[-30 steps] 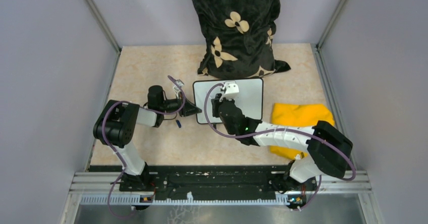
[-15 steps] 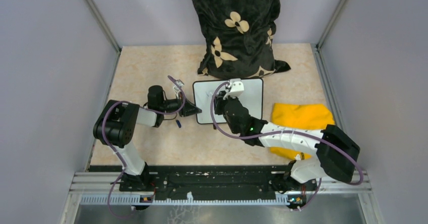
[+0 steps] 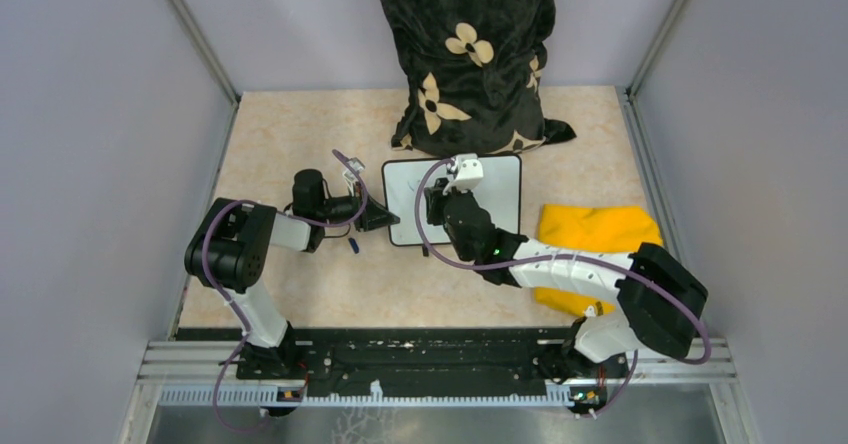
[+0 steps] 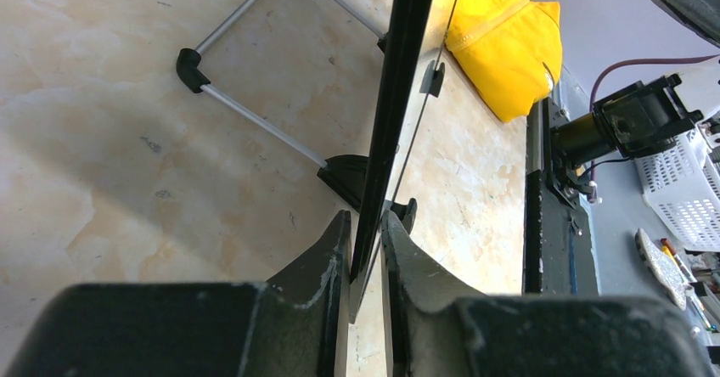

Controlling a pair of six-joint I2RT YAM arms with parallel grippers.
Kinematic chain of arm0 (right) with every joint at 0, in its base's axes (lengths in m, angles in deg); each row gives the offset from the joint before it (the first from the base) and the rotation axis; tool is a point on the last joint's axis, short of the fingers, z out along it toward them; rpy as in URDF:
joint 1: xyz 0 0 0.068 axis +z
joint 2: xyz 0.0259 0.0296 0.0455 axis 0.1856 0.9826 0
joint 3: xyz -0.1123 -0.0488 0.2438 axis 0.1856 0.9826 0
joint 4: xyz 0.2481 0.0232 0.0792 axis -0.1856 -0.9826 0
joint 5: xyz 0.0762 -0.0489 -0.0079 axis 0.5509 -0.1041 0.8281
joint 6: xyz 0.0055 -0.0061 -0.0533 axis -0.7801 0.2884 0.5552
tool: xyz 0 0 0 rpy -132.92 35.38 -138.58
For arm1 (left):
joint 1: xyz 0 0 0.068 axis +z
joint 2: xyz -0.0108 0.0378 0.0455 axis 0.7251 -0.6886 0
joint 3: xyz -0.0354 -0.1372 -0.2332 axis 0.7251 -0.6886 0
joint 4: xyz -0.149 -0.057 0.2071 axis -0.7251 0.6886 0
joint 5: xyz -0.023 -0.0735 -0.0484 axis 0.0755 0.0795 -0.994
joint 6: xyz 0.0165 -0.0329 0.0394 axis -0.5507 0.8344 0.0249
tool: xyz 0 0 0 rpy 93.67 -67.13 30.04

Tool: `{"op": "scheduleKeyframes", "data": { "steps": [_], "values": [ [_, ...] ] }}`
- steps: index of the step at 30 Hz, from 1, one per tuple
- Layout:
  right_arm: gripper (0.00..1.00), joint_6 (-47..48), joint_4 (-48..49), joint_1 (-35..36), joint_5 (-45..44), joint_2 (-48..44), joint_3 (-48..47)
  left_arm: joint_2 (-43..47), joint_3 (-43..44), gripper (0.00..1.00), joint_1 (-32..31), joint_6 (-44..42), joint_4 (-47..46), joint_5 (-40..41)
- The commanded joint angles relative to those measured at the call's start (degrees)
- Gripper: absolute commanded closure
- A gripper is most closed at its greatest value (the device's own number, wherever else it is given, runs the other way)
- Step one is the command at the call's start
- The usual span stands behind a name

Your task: Write a sentence on the whiteboard

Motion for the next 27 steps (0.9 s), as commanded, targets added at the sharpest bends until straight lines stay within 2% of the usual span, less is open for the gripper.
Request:
{"op": "scheduleKeyframes", "data": {
  "steps": [1,27],
  "values": [
    [1.0,-1.2,1.9,-0.6,0.6,0.6,-2.2,-0.6,0.6,0.79,-0.2,-1.1,0.2,-0.1],
    [1.0,-6.9,-4.4,-0.4,9.9,5.2,-0.5,-0.6,0.6,0.79,-0.2,-1.0,0.1,0.0]
  ]
}}
